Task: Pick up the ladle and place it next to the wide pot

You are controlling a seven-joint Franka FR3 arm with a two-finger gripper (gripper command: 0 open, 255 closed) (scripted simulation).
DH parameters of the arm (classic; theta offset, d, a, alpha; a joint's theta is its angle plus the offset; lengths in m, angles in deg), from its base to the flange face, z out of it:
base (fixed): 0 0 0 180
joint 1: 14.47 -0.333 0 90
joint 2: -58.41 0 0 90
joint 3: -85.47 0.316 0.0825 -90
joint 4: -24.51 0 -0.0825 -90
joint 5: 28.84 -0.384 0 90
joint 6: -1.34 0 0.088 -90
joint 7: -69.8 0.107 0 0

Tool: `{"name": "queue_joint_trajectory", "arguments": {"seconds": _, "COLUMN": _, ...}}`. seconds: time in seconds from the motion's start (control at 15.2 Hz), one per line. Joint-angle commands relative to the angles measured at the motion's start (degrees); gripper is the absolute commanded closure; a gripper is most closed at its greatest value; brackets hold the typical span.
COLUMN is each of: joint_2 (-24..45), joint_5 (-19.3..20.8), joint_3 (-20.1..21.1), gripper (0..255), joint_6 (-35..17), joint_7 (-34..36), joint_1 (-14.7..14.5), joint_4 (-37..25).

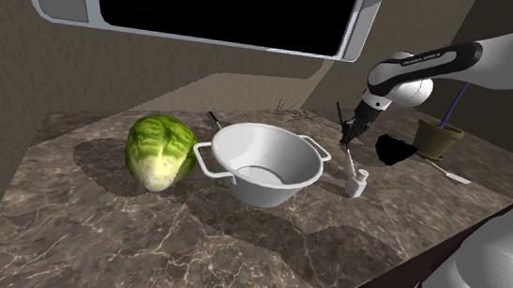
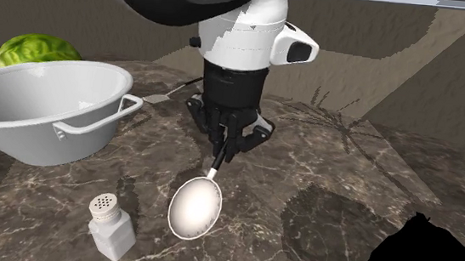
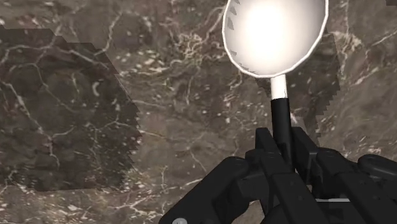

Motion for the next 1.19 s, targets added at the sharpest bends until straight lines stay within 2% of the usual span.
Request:
{"name": "queue_joint_trajectory", "arguments": {"seconds": 0.0, "joint_2": 1.28, "joint_5": -0.41, "joint_3": -0.20, "gripper": 255, "joint_6": 0.04, "joint_7": -0.54, "joint_1": -0.05, "joint_4": 1.05}}
{"name": "queue_joint_trajectory", "arguments": {"seconds": 0.73, "joint_2": 6.60, "joint_5": -4.10, "joint_3": -0.61, "gripper": 255, "joint_6": -8.50, "joint_7": -4.18, "joint_1": -0.56, "joint_4": 4.87}}
{"name": "queue_joint_trajectory", "arguments": {"seconds": 1.12, "joint_2": 6.60, "joint_5": -4.10, "joint_3": -0.60, "gripper": 255, "joint_6": -8.50, "joint_7": -4.18, "joint_1": -0.54, "joint_4": 4.87}}
